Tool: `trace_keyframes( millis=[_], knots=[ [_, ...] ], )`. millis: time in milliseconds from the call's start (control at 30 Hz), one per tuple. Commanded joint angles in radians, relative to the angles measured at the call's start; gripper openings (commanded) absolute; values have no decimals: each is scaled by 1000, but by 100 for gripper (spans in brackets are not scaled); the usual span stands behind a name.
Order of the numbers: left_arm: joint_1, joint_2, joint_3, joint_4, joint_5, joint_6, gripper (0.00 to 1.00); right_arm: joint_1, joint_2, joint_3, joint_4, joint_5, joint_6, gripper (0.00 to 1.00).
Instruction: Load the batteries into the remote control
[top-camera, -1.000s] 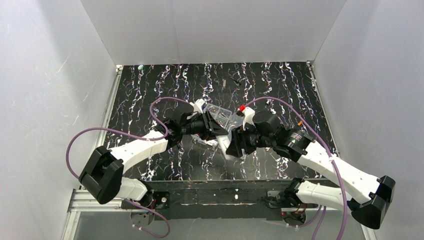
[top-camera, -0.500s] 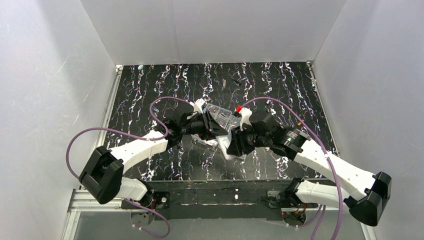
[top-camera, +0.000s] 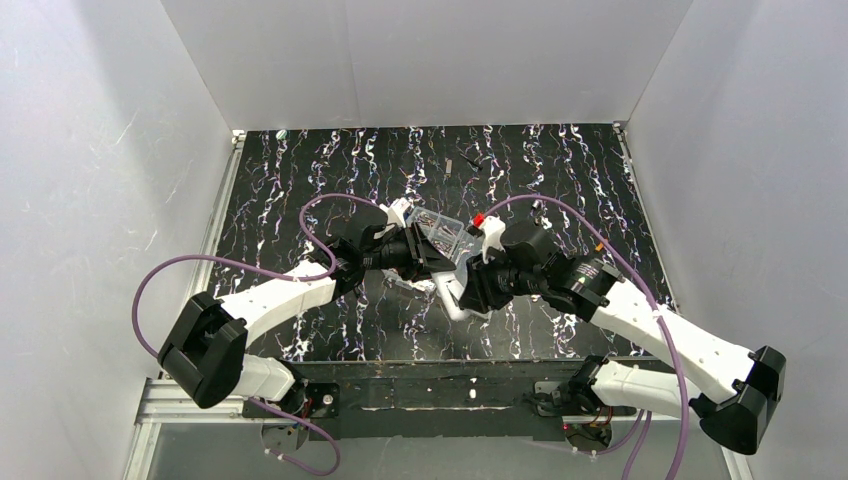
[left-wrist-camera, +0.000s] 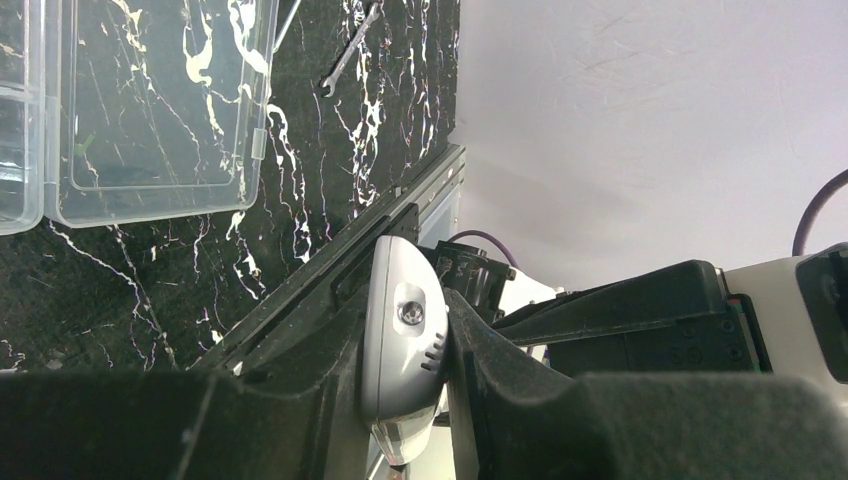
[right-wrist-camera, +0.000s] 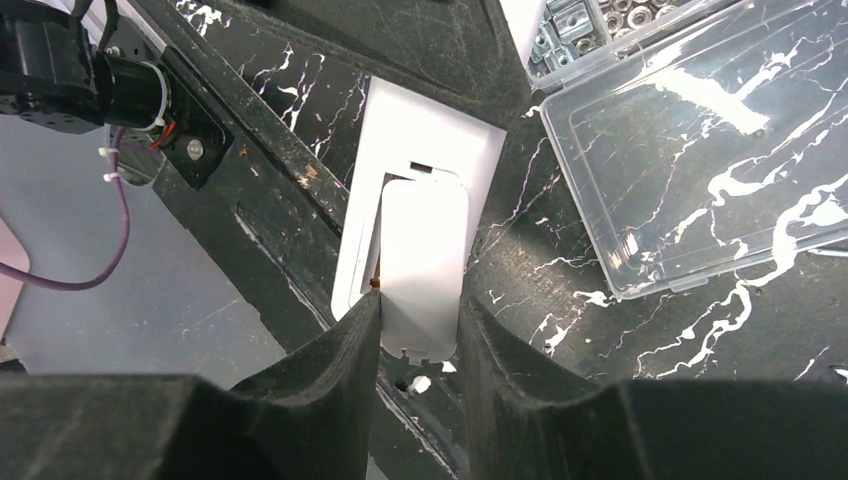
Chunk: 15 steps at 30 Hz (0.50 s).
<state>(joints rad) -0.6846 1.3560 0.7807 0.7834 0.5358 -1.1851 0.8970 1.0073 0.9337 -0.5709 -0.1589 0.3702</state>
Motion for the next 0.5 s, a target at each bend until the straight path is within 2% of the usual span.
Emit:
trace_keyframes(
  millis=[0,300,467],
  knots=[
    [-4,-23,14,6,41,14,0,0,-22,66,-31,25,-38,38],
    [-3,-43,23,-55,41,49,0,-21,-99,121,-98,258,-106,38],
    [-3,-57,29,-86,38,61,0,-96,-84,114,-121,281,-101,38]
  ],
)
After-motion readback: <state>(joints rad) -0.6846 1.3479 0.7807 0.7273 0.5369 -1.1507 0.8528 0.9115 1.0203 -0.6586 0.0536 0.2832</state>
